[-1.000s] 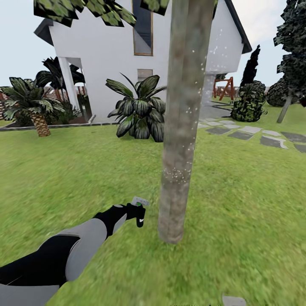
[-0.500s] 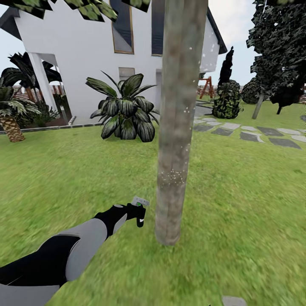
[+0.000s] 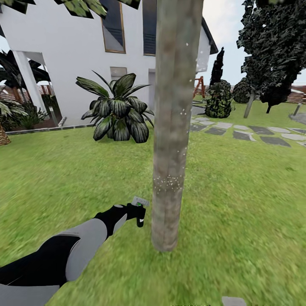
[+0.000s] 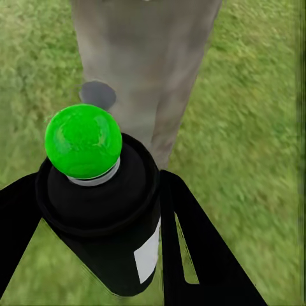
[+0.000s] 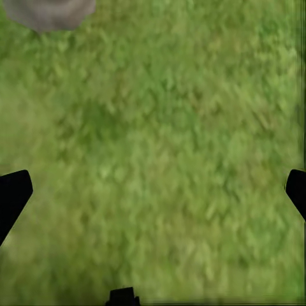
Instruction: In the garden, pick up the pesticide atomizer on the floor and spray pesticide onto both trees until each tree trunk is fully covered.
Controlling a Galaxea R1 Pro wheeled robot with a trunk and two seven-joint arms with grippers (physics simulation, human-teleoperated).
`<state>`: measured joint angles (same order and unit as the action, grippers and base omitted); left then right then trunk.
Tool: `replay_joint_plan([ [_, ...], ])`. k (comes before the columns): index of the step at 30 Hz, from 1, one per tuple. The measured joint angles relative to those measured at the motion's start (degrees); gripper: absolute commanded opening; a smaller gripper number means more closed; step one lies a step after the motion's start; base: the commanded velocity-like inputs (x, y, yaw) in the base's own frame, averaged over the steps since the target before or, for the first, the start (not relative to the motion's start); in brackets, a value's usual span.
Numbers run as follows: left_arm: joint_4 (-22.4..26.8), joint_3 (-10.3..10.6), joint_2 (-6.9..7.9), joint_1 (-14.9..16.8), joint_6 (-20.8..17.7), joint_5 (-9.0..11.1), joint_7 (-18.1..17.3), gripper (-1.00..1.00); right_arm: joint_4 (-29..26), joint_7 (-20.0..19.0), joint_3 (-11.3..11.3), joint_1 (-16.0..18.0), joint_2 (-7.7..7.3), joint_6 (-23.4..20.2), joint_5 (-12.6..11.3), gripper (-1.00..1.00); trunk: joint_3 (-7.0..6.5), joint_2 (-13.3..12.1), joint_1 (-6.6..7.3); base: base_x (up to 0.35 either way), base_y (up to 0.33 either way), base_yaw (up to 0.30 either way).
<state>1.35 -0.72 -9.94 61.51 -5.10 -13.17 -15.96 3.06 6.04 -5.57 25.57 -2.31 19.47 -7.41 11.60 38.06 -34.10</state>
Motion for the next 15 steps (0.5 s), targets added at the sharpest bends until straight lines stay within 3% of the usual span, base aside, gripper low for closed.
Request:
replay_joint_plan([
  [9, 0.0, 0.0, 0.0, 0.0, 0.0, 0.0, 0.0, -1.0, 0.0, 0.0, 0.0, 0.0, 0.0, 0.0, 0.0, 1.0, 0.14, 0.0, -0.01, -0.021, 0.024, -0.282],
  [15, -0.1, 0.0, -0.06, 0.0, 0.0, 0.0, 0.0, -1.0, 0.0, 0.0, 0.0, 0.0, 0.01, 0.0, 0.0, 1.0, 0.28, 0.0, -0.03, -0.227, 0.103, -0.04],
])
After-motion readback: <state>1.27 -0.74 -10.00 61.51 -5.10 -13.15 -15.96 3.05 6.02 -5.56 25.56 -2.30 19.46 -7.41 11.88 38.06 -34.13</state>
